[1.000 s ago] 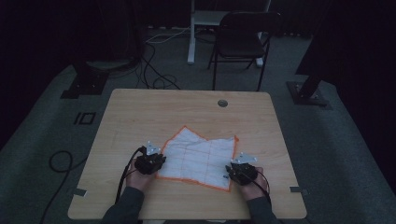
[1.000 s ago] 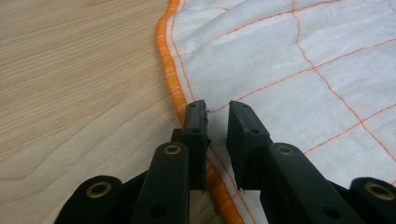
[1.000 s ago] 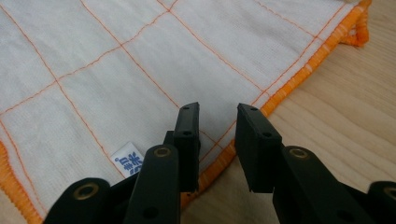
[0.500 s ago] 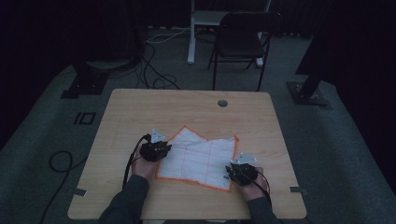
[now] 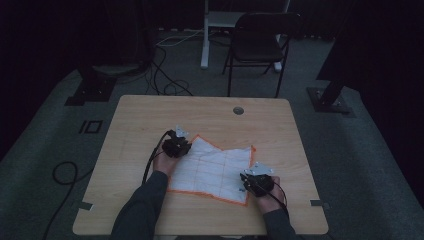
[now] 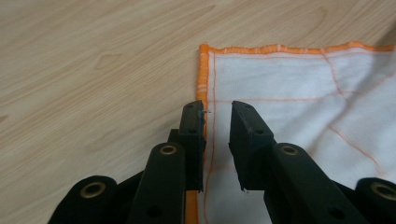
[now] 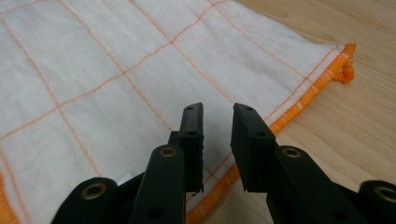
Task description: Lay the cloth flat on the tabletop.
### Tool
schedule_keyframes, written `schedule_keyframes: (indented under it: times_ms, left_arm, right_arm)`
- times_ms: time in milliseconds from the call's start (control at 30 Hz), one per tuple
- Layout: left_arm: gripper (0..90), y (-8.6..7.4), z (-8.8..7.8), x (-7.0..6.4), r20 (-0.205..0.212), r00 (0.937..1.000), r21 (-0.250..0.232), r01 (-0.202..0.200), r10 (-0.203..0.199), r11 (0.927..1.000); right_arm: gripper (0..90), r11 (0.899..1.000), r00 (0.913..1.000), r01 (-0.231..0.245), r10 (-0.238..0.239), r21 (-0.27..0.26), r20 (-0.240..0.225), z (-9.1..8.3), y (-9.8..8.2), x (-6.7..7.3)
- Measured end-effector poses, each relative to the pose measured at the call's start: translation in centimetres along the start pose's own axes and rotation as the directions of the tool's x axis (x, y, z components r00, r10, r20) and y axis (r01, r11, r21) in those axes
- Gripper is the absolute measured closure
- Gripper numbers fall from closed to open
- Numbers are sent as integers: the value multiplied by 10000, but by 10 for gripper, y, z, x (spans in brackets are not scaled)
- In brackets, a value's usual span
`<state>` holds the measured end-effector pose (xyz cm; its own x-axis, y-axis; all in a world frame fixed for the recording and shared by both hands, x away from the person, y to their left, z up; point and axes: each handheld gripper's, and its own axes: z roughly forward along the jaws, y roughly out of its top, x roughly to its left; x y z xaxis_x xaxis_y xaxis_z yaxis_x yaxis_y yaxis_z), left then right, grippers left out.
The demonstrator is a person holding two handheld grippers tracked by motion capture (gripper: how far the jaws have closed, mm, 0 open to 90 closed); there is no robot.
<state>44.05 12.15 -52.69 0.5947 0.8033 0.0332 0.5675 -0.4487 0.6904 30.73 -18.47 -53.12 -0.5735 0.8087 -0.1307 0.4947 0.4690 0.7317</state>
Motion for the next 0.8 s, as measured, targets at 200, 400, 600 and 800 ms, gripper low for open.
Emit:
schedule_keyframes:
  times_ms: [200, 400, 600, 800]
  left_arm:
    - [765, 5, 13, 1, 43, 10000, 223, 86, -87, 9997]
    - [785, 7, 14, 4, -65, 9999, 314, 92, -90, 9995]
    - [792, 5, 12, 15, -335, 9985, 339, 437, -425, 9985]
    - [787, -4, 6, 27, -615, 9930, 161, 1020, -1008, 9947]
  right_arm:
    - [733, 9999, 9998, -108, 106, 100, 184, 8, 1, -4]
    - [738, 9990, 9995, -248, 241, 371, 182, 13, 0, -7]
    - [739, 9987, 9994, -330, 326, 395, 118, 13, -1, -8]
    - [739, 9985, 9993, -356, 352, 411, 101, 12, -1, -9]
